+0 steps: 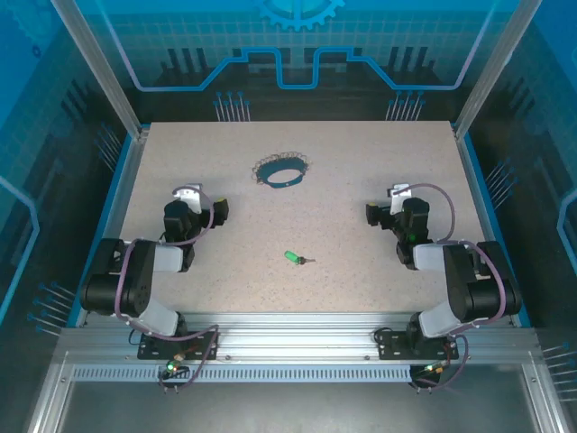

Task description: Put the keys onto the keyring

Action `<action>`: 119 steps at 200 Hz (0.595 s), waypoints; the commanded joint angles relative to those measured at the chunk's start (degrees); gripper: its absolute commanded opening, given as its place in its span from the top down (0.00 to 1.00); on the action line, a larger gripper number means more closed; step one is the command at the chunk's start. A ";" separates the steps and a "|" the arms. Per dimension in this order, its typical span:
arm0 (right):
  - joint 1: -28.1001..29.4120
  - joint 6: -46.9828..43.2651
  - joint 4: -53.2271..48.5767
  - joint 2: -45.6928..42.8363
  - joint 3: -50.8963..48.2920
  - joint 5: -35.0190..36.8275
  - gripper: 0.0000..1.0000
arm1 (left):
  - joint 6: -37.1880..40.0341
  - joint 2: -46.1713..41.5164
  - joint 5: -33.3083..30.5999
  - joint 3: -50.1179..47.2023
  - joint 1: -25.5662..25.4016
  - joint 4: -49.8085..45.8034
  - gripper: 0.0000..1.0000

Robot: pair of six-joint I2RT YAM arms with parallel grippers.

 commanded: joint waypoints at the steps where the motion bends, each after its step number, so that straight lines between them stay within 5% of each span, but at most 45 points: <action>1: -0.38 -0.87 0.85 -0.17 0.98 -3.41 0.00 | 1.65 -0.03 -0.61 0.09 -0.38 0.38 0.01; 119: -1.39 -0.40 0.56 -0.18 1.24 -5.33 0.00 | 0.63 -0.03 -3.01 0.08 -0.29 0.67 0.01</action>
